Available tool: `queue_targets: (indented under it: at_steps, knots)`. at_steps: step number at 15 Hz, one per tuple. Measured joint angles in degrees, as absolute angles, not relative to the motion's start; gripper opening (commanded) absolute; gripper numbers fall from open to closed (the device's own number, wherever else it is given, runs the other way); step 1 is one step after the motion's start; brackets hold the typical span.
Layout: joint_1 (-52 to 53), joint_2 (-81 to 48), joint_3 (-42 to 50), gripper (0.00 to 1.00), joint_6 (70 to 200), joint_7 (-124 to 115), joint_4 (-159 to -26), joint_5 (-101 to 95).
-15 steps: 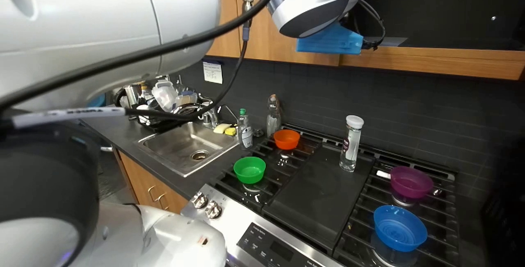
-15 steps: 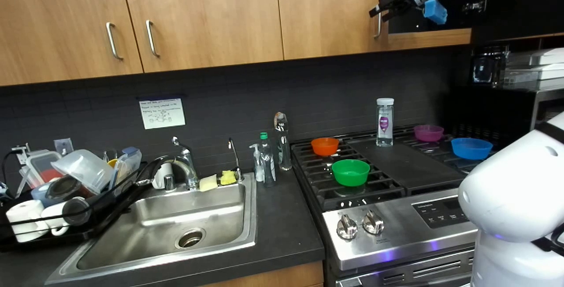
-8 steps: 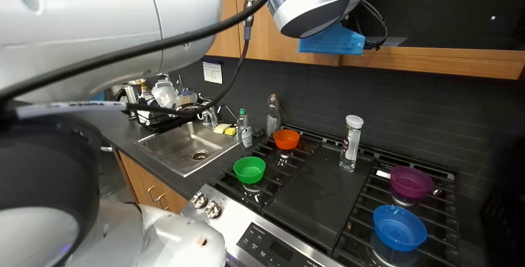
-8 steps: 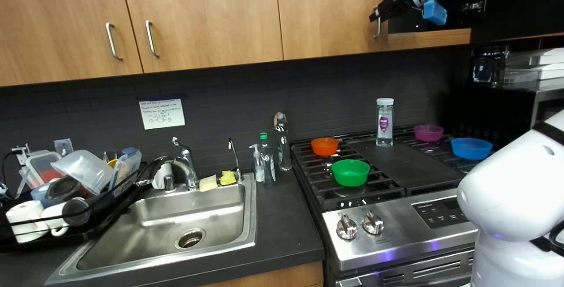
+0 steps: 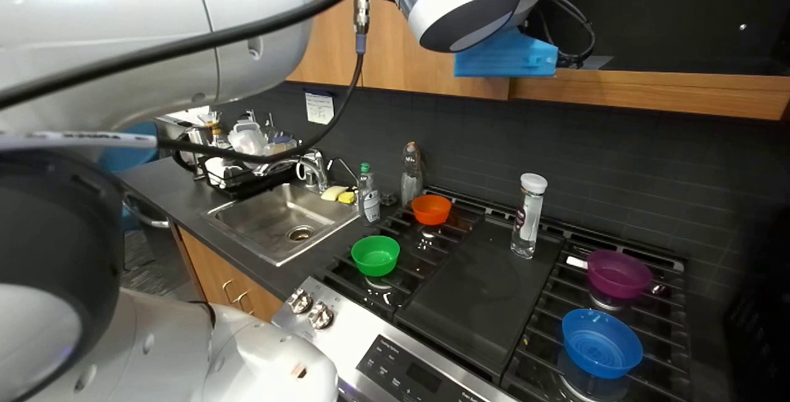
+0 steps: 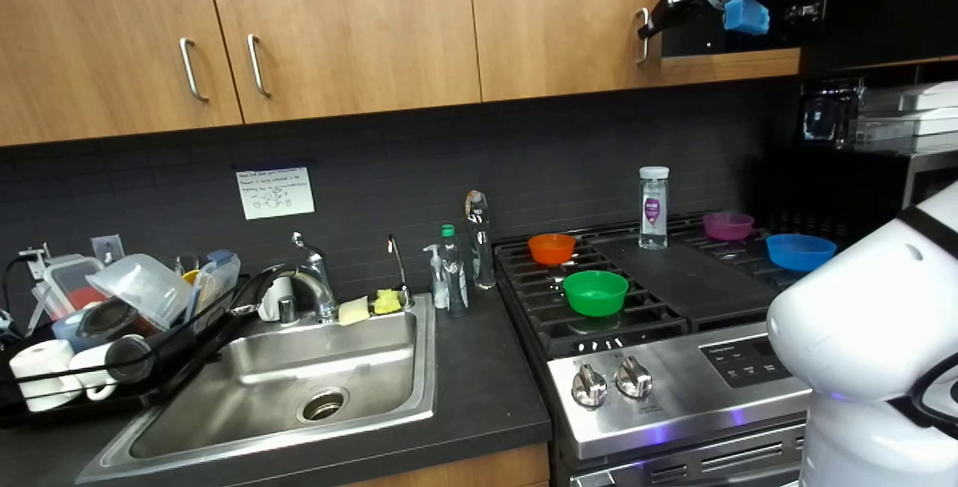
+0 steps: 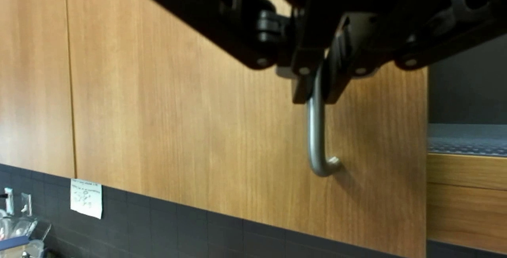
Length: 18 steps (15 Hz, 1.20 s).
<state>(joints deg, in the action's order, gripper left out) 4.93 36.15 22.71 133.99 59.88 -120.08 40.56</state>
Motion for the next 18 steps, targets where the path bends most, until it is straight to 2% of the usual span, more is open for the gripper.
queue_targets:
  at_steps: [18]
  knots:
    - [2.9,44.9,19.2,0.03,133.9,52.2,-126.1,31.6]
